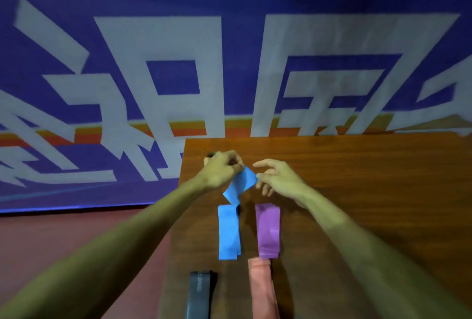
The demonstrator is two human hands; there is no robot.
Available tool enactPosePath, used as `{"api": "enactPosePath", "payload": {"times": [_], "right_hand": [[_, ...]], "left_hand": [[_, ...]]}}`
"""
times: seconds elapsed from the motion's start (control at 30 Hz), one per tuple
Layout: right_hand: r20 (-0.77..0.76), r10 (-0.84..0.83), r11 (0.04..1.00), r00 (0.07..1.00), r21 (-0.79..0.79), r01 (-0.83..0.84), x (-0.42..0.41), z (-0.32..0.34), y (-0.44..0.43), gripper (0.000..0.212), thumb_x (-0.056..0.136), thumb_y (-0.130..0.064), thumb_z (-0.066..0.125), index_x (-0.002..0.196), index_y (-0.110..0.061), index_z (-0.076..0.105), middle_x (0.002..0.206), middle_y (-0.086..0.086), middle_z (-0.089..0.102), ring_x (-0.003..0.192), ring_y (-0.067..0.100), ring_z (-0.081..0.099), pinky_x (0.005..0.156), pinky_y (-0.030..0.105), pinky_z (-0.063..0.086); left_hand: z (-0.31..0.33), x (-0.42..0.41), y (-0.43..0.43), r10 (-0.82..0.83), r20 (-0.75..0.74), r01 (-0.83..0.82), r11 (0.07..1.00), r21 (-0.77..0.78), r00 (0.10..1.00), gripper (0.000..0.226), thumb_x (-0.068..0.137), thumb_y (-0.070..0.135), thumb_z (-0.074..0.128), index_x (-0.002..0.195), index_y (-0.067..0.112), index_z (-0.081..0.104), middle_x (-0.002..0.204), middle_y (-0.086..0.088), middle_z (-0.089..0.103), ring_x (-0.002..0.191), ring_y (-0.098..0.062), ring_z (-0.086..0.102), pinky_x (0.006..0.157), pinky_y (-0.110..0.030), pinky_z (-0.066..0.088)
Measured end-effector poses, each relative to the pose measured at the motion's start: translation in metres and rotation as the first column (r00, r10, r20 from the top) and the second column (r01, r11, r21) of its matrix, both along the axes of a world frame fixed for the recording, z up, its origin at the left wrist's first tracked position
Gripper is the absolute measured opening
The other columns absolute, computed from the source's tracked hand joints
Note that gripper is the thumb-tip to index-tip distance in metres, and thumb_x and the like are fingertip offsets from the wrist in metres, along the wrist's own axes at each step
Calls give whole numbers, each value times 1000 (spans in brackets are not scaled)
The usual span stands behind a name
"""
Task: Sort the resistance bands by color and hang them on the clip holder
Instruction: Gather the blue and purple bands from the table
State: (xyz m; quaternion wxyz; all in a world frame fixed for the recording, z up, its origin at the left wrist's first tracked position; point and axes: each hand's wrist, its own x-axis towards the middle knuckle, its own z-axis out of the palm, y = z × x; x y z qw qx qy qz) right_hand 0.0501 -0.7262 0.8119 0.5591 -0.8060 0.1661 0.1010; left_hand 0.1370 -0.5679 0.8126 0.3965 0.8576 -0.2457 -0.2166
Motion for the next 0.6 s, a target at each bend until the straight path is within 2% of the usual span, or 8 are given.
{"api": "enactPosePath", "payload": {"times": [0.07, 0.13, 0.23, 0.33, 0.4, 0.47, 0.6], "right_hand": [[87, 16, 994, 996, -106, -6, 2, 34, -16, 25, 95, -5, 53, 119, -5, 60, 62, 6, 57, 42, 7, 50, 44, 15, 41], [177, 38, 973, 984, -230, 4, 4, 69, -33, 19, 94, -11, 56, 111, -10, 66, 65, 3, 59, 51, 10, 53, 50, 18, 45], [290, 68, 945, 955, -327, 32, 10, 117, -56, 17, 94, -19, 58, 108, -22, 67, 89, -5, 67, 73, 8, 61, 64, 27, 53], [421, 80, 957, 904, -285, 48, 14, 163, -74, 22, 94, -18, 59, 114, -21, 66, 108, -3, 66, 96, 12, 61, 74, 26, 54], [475, 87, 974, 875, -225, 26, 13, 193, -82, 24, 94, -17, 58, 115, -24, 65, 110, -6, 66, 102, 15, 61, 82, 34, 55], [505, 103, 988, 857, -152, -28, 12, 218, -91, 24, 94, -14, 56, 111, -26, 67, 107, -6, 69, 102, 17, 63, 86, 40, 53], [525, 132, 990, 841, -35, -134, 10, 257, -109, 18, 91, -16, 57, 99, -12, 72, 92, 2, 70, 88, 15, 61, 86, 40, 45]], "left_hand": [[40, 5, -11, -101, 59, 103, 994, -24, 993, 21, 93, 12, 54, 76, 26, 53, 82, 4, 60, 76, -12, 53, 75, -30, 42], [78, 8, -23, -169, 123, 176, 983, -44, 978, 18, 94, 15, 54, 80, 26, 52, 83, 7, 58, 77, -11, 52, 73, -27, 41], [134, 11, -40, -246, 233, 267, 961, -63, 941, 10, 95, 19, 55, 88, 24, 56, 89, 2, 62, 85, -17, 58, 79, -34, 48], [191, 12, -56, -305, 361, 342, 939, -42, 881, 6, 95, 23, 57, 90, 26, 59, 93, -1, 65, 88, -18, 61, 80, -36, 52], [227, 11, -67, -315, 446, 358, 933, -13, 838, 5, 94, 25, 59, 93, 23, 63, 92, -1, 67, 86, -15, 61, 78, -35, 52], [259, 11, -77, -306, 493, 363, 931, -21, 815, 8, 92, 25, 62, 93, 18, 66, 90, -4, 68, 82, -13, 60, 77, -36, 51], [309, 7, -90, -262, 491, 356, 928, -109, 831, 5, 90, 21, 65, 86, 19, 68, 88, -6, 69, 80, -11, 58, 79, -37, 51]]}}
